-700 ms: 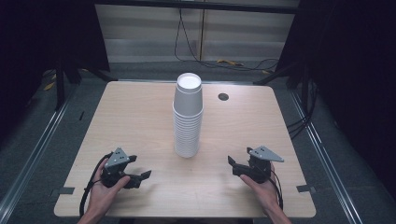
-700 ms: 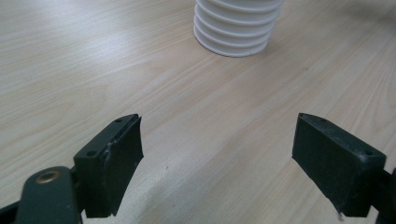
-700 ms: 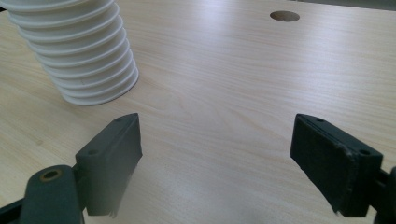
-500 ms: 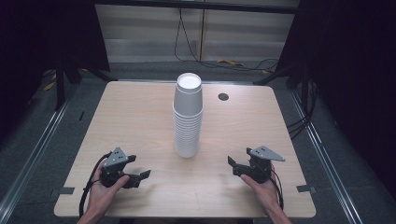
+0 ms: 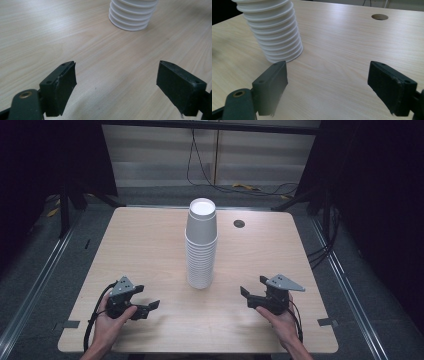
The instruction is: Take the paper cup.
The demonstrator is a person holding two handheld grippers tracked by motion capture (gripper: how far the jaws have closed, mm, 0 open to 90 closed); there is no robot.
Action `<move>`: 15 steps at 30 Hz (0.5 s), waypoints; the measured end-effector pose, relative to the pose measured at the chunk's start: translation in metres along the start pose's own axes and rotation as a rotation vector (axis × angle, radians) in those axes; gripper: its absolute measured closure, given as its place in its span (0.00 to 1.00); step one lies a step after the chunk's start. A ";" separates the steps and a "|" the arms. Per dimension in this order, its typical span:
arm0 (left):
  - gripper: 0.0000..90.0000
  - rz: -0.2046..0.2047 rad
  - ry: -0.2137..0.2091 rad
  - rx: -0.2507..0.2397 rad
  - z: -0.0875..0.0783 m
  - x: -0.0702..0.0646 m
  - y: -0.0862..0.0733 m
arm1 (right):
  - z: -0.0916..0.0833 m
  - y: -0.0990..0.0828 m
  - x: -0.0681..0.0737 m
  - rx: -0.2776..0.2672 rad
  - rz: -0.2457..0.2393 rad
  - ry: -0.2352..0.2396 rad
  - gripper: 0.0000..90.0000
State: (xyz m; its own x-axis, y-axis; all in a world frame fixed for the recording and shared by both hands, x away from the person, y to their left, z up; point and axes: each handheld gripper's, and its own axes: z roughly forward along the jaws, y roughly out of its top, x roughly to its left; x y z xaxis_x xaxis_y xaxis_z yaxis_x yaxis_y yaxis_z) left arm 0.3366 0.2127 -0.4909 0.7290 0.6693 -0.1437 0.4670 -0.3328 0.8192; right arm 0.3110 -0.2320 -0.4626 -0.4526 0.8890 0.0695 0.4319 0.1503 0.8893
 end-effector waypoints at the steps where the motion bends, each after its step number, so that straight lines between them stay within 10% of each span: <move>1: 0.18 0.001 -0.001 0.000 0.000 0.000 0.000 | 0.000 0.001 0.001 0.003 -0.007 0.012 0.17; 15: 0.18 0.045 0.010 -0.006 -0.006 -0.006 -0.002 | 0.000 0.035 0.015 -0.015 -0.041 0.092 0.16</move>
State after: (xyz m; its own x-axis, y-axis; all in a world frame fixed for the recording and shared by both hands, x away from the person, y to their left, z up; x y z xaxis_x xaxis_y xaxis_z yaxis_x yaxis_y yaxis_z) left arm 0.3284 0.2136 -0.4884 0.7441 0.6603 -0.1013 0.4308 -0.3585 0.8282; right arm 0.3190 -0.2132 -0.4302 -0.5399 0.8385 0.0735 0.3997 0.1786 0.8991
